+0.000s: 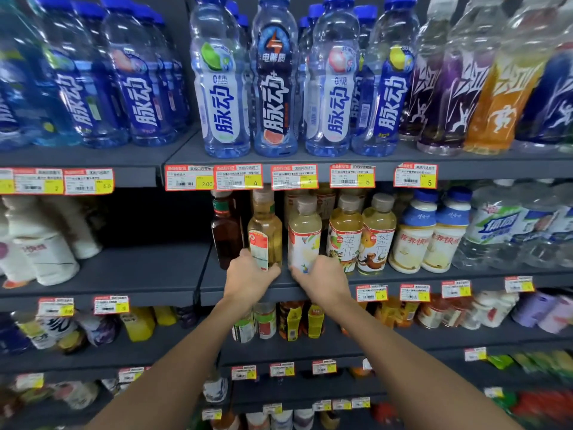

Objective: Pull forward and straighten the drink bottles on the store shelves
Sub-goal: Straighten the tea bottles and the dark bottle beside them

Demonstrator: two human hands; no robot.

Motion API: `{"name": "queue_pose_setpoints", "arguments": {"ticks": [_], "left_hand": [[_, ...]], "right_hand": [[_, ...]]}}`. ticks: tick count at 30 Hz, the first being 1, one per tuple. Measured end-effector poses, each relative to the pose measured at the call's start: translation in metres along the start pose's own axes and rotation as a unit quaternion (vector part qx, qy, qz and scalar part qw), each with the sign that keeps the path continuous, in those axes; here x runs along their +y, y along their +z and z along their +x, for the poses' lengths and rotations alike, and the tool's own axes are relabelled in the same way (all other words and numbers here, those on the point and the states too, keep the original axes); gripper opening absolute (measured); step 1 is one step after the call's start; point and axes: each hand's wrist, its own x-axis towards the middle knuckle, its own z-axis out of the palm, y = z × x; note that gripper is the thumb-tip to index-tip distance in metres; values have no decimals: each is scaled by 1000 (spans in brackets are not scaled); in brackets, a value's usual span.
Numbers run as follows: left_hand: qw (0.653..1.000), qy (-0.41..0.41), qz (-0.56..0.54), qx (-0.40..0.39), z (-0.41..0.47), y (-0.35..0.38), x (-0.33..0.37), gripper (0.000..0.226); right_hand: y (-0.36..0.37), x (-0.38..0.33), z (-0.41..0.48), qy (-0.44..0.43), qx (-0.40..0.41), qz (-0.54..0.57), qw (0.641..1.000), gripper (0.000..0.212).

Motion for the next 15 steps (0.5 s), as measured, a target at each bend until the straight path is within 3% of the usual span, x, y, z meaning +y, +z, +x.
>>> {"name": "queue_pose_setpoints", "arguments": {"ticks": [4, 6, 15], "left_hand": [[994, 33, -14, -103, 2, -21, -10, 54], [993, 38, -10, -114, 0, -23, -11, 55], [1000, 2, 29, 6, -17, -10, 2, 61]], "right_hand": [[-13, 10, 0, -30, -65, 62, 995, 47], [-15, 11, -2, -29, -82, 86, 992, 51], [-6, -4, -9, 10, 33, -8, 999, 79]]}}
